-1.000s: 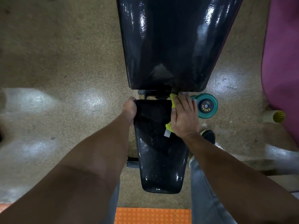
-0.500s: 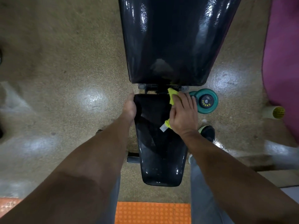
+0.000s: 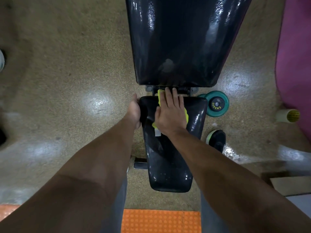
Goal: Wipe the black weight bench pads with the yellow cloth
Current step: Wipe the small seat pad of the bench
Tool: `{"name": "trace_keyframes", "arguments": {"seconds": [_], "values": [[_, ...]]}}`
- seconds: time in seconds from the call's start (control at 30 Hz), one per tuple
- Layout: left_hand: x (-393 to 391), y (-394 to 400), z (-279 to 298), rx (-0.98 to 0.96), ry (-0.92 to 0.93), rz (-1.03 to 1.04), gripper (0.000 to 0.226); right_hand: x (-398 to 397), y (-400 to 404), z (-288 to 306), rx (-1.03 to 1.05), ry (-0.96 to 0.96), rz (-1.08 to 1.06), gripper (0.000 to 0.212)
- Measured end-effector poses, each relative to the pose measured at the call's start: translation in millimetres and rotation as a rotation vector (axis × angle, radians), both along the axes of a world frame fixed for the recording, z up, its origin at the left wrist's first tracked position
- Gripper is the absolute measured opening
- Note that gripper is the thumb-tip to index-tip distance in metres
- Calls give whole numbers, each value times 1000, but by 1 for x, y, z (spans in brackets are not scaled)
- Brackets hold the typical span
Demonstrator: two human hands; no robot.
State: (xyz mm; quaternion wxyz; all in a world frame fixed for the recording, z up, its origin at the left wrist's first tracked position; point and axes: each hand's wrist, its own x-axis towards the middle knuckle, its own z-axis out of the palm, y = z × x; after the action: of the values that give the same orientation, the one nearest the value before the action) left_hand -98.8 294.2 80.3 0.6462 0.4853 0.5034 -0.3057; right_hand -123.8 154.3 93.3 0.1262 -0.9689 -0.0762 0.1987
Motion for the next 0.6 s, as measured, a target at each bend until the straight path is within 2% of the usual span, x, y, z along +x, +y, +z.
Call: {"name": "trace_keyframes", "arguments": {"seconds": [0.07,0.13,0.23,0.33,0.47,0.6], "values": [[0,2,-3,-15,2,19,72,1,21,3,-23,11,38,70],[0,3,-2,-38,4,22,71,-15,32,7,-12,18,185,70],[3,2,2,-39,20,40,70,-47,17,14,40,7,323,68],[3,-1,2,-39,15,33,73,-51,-3,13,61,17,223,68],[1,-2,2,-25,28,34,74,-29,17,10,5,42,27,69],[1,-2,2,-22,38,44,72,-58,24,16,45,36,206,71]]}}
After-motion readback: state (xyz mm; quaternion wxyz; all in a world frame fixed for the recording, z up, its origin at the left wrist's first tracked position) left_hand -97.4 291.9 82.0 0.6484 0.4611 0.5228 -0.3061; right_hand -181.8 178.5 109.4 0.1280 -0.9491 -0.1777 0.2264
